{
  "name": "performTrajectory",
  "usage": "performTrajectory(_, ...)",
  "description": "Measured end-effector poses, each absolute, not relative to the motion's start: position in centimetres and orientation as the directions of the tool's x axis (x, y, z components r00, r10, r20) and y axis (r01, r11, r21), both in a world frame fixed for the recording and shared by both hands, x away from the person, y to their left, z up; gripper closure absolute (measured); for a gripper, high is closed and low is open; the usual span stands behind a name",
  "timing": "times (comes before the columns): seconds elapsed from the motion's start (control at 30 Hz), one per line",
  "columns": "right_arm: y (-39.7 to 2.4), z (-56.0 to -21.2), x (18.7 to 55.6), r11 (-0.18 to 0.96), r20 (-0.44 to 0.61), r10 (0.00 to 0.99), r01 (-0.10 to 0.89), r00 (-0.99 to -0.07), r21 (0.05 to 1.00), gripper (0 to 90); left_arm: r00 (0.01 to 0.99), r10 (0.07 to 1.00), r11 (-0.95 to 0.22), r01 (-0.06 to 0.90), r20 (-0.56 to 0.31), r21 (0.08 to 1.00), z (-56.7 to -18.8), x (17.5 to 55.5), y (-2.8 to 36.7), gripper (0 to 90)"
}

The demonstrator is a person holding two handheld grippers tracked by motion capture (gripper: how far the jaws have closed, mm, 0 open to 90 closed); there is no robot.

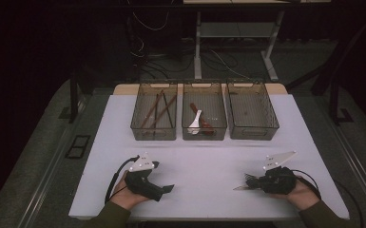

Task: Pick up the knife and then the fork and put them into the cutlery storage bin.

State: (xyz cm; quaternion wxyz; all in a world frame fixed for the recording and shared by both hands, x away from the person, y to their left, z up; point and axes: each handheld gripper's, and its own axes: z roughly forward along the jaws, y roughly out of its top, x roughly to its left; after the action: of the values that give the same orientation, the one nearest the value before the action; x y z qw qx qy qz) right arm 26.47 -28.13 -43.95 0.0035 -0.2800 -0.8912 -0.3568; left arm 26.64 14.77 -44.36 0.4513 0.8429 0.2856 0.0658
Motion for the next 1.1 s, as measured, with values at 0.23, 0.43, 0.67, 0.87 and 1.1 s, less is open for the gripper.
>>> performTrajectory(0.23, -28.0, -44.3, 27.0, 0.594, 0.200, 0.503, 0.505, -0.841, 0.626, 89.5, 0.829, 0.540, -0.430, 0.422, -0.146, 0.798, -44.4, 26.6, 14.8, 0.0)
performTrajectory(0.43, -28.0, -44.3, 27.2, 0.594, 0.197, 0.504, 0.503, -0.841, 0.628, 89.5, 0.829, 0.539, -0.429, 0.422, -0.148, 0.799, -44.4, 26.6, 14.7, 0.0)
performTrajectory(0.67, -27.9, -44.3, 27.9, 0.593, 0.187, 0.518, 0.507, -0.835, 0.625, 89.5, 0.829, 0.539, -0.431, 0.422, -0.147, 0.797, -44.4, 26.6, 14.7, 0.0)
performTrajectory(0.87, -27.9, -44.4, 28.5, 0.592, 0.172, 0.529, 0.507, -0.831, 0.627, 89.5, 0.829, 0.539, -0.431, 0.422, -0.147, 0.798, -44.4, 26.6, 14.7, 0.0)
performTrajectory(1.1, -27.9, -44.4, 29.5, 0.587, 0.155, 0.550, 0.512, -0.821, 0.627, 89.5, 0.829, 0.539, -0.432, 0.422, -0.147, 0.797, -44.4, 26.6, 14.7, 0.0)
